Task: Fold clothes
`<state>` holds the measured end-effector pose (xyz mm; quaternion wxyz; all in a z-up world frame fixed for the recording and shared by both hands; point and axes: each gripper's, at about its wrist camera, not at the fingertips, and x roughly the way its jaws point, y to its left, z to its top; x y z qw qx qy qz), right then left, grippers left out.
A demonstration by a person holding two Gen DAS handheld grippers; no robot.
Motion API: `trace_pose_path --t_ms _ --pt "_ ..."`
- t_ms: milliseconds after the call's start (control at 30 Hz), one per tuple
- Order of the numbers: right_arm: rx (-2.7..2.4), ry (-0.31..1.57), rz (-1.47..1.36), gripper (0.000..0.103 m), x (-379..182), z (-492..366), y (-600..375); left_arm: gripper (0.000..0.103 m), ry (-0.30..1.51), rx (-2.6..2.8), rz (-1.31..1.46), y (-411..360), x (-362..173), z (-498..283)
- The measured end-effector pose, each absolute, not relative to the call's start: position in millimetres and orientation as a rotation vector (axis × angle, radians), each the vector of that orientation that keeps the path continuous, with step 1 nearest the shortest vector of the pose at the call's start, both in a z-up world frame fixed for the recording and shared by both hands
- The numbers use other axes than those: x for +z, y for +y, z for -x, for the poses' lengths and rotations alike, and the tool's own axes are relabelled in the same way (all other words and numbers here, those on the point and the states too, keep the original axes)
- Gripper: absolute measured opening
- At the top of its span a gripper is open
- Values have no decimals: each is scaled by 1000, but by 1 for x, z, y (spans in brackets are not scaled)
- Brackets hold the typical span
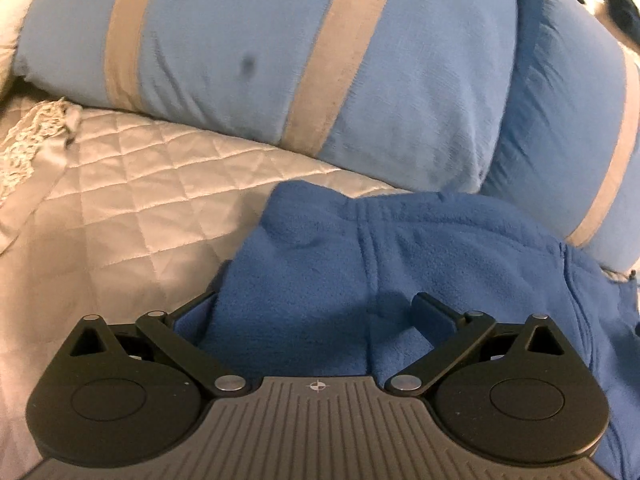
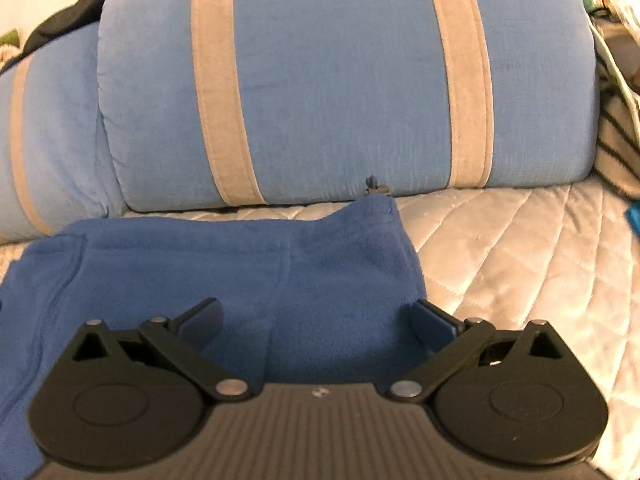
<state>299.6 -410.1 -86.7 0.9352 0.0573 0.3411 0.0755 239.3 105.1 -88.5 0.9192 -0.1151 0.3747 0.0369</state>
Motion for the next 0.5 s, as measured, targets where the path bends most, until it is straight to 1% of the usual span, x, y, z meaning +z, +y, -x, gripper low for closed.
trace_pose_path --t_ms 233,433,500 --pt "129 737 -13 102 -74 -293 -421 103 798 90 171 114 -66 -228" --pt "165 841 -68 102 -78 -285 -446 103 822 -2 168 133 -54 -215" --pt "198 887 -103 102 -80 -283 -455 103 867 -64 210 143 -56 -214"
